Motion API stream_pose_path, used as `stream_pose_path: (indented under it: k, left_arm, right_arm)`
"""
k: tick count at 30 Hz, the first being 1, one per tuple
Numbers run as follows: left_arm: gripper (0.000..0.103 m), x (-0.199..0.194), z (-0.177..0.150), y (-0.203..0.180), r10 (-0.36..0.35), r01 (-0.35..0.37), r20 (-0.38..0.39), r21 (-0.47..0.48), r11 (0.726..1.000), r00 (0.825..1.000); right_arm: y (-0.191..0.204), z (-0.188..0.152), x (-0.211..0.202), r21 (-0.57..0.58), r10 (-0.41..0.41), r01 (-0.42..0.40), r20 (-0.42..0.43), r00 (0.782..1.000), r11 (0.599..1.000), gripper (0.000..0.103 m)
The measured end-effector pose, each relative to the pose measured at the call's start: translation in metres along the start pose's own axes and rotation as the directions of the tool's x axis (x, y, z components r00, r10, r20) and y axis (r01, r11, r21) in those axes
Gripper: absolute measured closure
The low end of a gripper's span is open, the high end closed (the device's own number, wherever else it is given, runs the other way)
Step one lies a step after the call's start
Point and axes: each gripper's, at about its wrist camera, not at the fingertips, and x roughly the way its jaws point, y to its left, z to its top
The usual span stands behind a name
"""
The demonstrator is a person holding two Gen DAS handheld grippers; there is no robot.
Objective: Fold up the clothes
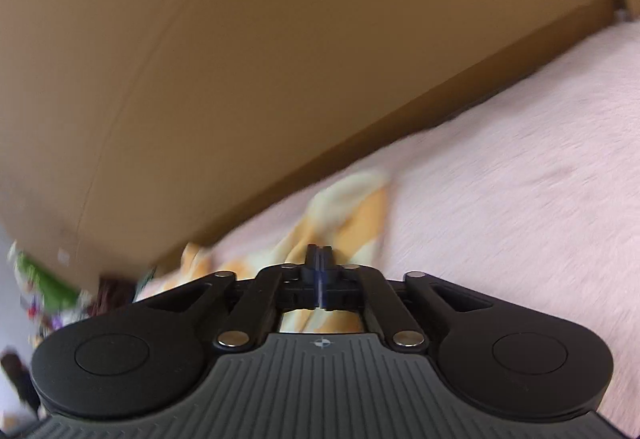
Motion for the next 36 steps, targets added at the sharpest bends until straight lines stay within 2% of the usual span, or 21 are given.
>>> stream_pose_path:
  k: [3,4,6,8,9,10,11,13,15,16,17,20,24,27,30,31,33,36]
  left_arm:
    - [0.012,-0.001,0.000,0.002,-0.015,0.015,0.006,-0.009,1.000,1.000]
    - [0.012,-0.002,-0.001,0.002,-0.019,0.019,0.008,-0.011,1.000,1.000]
    - [0.011,-0.003,-0.001,0.002,-0.022,0.022,0.008,-0.012,1.000,1.000]
    - [0.011,-0.003,-0.001,0.002,-0.021,0.021,0.008,-0.012,1.000,1.000]
    - [0.011,-0.003,-0.001,0.002,-0.020,0.020,0.007,-0.011,1.000,1.000]
    - [0.011,-0.003,-0.001,0.001,-0.019,0.019,0.006,-0.010,1.000,1.000]
    - [0.011,-0.003,-0.001,0.001,-0.018,0.018,0.006,-0.009,1.000,1.000]
    - [0.011,-0.003,-0.001,0.000,-0.015,0.015,0.004,-0.007,1.000,1.000]
    - [0.011,-0.003,-0.001,0.000,-0.011,0.011,0.003,-0.004,1.000,1.000]
    - [0.011,-0.003,-0.001,0.000,-0.009,0.009,0.002,-0.002,1.000,1.000]
    - [0.011,-0.003,0.000,-0.001,-0.008,0.008,0.001,0.000,1.000,1.000]
    - [0.011,-0.002,0.000,-0.002,0.000,0.000,-0.003,0.006,1.000,1.000]
    - [0.011,-0.001,0.001,-0.003,0.016,-0.016,-0.008,0.017,1.000,1.000]
    - [0.011,0.000,0.000,-0.008,0.044,-0.044,-0.015,0.040,0.998,0.999]
    - [0.011,-0.003,-0.005,-0.028,0.131,-0.129,-0.013,0.119,0.984,0.991]
    - [0.011,-0.007,-0.009,-0.035,0.136,-0.134,-0.011,0.134,0.982,0.991]
    - [0.009,-0.019,-0.019,-0.047,0.099,-0.098,-0.003,0.121,0.988,0.995]
    - [0.007,-0.033,-0.033,-0.065,0.045,-0.046,0.010,0.115,0.992,0.999]
  right_arm:
    - [0.010,-0.006,-0.018,-0.046,0.010,-0.009,0.025,1.000,0.999,0.103]
    - [0.014,-0.008,-0.024,-0.065,0.013,-0.011,0.031,0.999,0.998,0.095]
    - [0.023,-0.012,-0.037,-0.102,0.019,-0.015,0.044,0.999,0.995,0.091]
    - [0.031,-0.023,-0.038,-0.097,0.067,-0.072,-0.060,0.996,0.993,0.087]
    - [0.034,-0.031,-0.037,-0.099,0.049,-0.059,-0.107,0.993,0.993,0.085]
    - [0.033,-0.037,-0.038,-0.105,0.029,-0.042,-0.118,0.993,0.994,0.083]
    - [0.032,-0.043,-0.040,-0.112,0.012,-0.026,-0.118,0.993,0.993,0.088]
    - [0.028,-0.046,-0.055,-0.120,-0.070,0.063,-0.054,0.996,0.991,0.098]
    - [0.029,-0.049,-0.072,-0.135,-0.145,0.145,0.012,0.989,0.980,0.084]
    - [0.033,-0.053,-0.081,-0.154,-0.120,0.121,0.013,0.993,0.981,0.082]
    - [0.035,-0.058,-0.090,-0.156,-0.062,0.060,-0.010,0.998,0.986,0.082]
    - [0.041,-0.087,-0.125,-0.144,0.049,-0.056,-0.051,0.998,0.988,0.082]
    - [0.052,-0.125,-0.156,-0.110,0.141,-0.153,-0.110,0.984,0.982,0.082]
    - [0.051,-0.154,-0.165,-0.055,0.173,-0.187,-0.197,0.965,0.981,0.081]
    - [0.054,-0.175,-0.182,-0.109,0.164,-0.185,-0.176,0.971,0.977,0.084]
    - [0.054,-0.178,-0.188,-0.119,0.152,-0.174,-0.170,0.974,0.978,0.084]
    - [0.054,-0.178,-0.195,-0.113,0.132,-0.152,-0.168,0.977,0.982,0.084]
    - [0.055,-0.164,-0.193,-0.135,0.031,-0.046,-0.117,0.993,0.990,0.075]
